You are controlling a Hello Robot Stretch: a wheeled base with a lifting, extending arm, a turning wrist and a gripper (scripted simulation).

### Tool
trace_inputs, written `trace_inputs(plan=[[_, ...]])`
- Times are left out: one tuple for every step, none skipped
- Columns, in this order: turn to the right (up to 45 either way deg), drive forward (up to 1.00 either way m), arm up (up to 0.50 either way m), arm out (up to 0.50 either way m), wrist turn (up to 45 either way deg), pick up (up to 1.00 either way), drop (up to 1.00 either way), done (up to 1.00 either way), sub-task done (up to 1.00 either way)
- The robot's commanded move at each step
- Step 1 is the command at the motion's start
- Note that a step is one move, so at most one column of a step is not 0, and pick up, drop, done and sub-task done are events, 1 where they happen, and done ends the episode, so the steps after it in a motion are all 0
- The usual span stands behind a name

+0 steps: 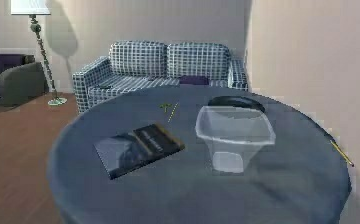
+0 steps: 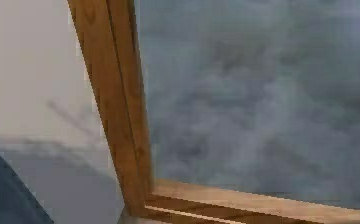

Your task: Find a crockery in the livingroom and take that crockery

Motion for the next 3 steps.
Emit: trace_inputs(plan=[[-45.0, 0.00, 0.00, 0.00, 0.0, 0.00, 0.00, 0.00, 0.00], [-24.0, 0.00, 0.00, 0.00, 0.0, 0.00, 0.00, 0.00, 0.00], [0.0, 0.00, 0.50, 0.00, 0.0, 0.00, 0.00, 0.00, 0.00]])
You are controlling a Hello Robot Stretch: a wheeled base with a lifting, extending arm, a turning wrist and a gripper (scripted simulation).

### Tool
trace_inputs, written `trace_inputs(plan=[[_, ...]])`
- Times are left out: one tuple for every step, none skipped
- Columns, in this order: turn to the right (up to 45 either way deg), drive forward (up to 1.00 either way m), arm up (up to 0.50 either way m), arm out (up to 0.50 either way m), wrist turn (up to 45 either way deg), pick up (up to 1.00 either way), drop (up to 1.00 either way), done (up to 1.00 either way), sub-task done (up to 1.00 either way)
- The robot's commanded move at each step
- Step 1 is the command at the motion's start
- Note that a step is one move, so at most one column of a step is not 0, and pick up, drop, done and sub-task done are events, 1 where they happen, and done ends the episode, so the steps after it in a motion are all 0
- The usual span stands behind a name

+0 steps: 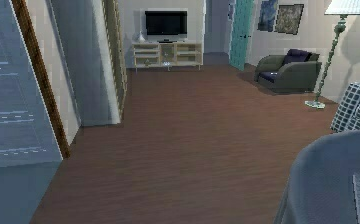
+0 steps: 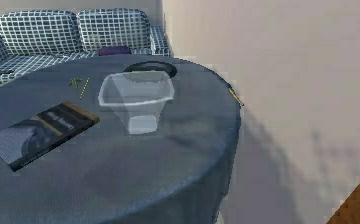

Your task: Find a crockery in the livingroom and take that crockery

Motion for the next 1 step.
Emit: trace_inputs(plan=[[0.0, 0.00, 0.38, 0.00, 0.0, 0.00, 0.00, 0.00, 0.00]])
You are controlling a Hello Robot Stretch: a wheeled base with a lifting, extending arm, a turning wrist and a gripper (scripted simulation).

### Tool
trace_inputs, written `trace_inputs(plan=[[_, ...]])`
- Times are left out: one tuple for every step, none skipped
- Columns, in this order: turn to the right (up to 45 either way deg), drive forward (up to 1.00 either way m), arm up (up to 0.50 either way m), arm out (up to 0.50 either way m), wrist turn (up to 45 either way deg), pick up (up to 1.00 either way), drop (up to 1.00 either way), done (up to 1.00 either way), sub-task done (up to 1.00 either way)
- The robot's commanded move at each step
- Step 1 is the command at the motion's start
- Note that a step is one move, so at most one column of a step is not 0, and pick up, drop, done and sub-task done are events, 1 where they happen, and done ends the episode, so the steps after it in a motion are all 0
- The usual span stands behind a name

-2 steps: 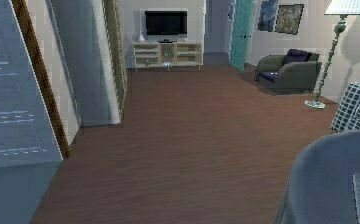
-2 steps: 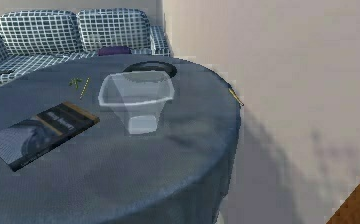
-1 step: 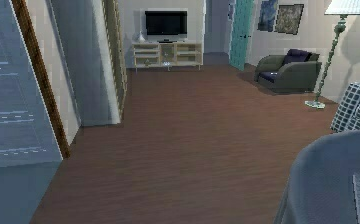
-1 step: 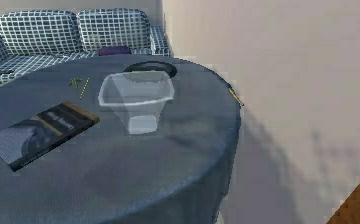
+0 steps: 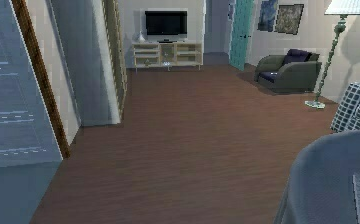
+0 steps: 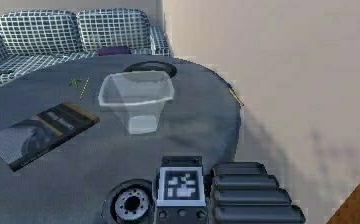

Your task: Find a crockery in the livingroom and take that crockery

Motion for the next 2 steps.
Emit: trace_inputs(plan=[[0.0, 0.00, 0.00, 0.12, 0.0, 0.00, 0.00, 0.00, 0.00], [0.0, 0.00, 0.00, 0.00, 45.0, 0.00, 0.00, 0.00, 0.00]])
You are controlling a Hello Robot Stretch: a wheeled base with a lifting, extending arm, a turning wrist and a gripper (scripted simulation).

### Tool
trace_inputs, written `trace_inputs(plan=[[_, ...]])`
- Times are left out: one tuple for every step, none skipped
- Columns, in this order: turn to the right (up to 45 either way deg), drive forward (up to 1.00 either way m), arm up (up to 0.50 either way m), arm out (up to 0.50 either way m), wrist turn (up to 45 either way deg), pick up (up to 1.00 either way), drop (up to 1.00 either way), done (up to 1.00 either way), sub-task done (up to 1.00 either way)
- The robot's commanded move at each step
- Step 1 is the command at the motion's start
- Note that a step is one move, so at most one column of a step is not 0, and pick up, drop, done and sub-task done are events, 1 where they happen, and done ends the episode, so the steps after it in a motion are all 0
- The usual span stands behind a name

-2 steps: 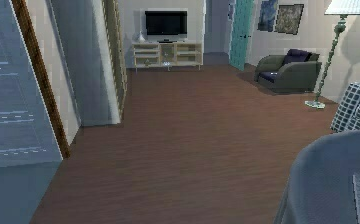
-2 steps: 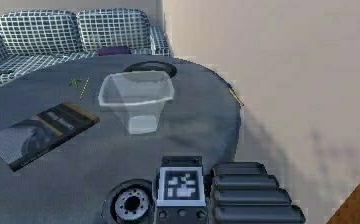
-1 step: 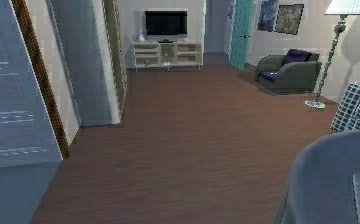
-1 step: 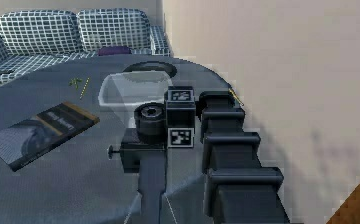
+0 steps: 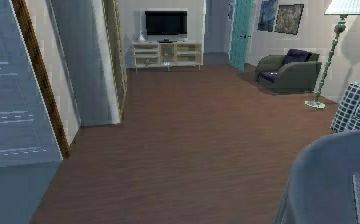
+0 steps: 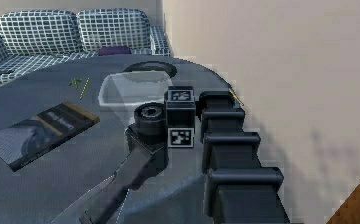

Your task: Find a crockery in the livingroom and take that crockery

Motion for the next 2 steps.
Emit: trace_inputs(plan=[[0.0, 0.00, 0.00, 0.00, 45.0, 0.00, 0.00, 0.00, 0.00], [0.0, 0.00, 0.00, 0.00, 45.0, 0.00, 0.00, 0.00, 0.00]])
